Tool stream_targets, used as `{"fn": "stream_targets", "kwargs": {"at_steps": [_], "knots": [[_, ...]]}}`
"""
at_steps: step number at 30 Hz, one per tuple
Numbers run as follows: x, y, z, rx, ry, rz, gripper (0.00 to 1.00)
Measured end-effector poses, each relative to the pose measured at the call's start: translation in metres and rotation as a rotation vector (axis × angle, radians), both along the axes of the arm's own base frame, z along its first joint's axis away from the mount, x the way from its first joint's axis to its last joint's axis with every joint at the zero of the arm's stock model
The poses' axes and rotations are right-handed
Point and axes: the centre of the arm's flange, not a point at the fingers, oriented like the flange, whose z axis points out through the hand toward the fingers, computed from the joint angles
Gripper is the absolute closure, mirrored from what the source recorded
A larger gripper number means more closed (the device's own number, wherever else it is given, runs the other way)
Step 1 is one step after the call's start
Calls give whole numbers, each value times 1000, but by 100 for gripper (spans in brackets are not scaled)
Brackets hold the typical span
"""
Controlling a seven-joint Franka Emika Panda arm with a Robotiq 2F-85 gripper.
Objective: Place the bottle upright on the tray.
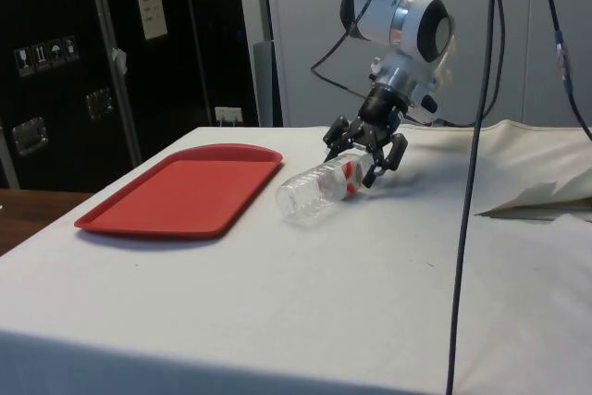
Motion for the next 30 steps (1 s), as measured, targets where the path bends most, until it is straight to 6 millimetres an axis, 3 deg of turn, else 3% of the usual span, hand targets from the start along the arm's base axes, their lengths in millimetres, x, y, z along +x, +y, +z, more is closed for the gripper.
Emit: {"fn": "stream_targets", "kwargs": {"at_steps": [8,10,11,13,18,24,30], "knots": [[-1,0,-1,0,2,0,1],[-1,0,-1,0,3,0,10],[-1,0,-1,0,4,0,20],[-1,0,-2,0,5,0,30],[-1,0,-1,4,1,0,48],[-1,0,1,23,-7,2,61],[-1,0,2,31,-11,2,66]]}}
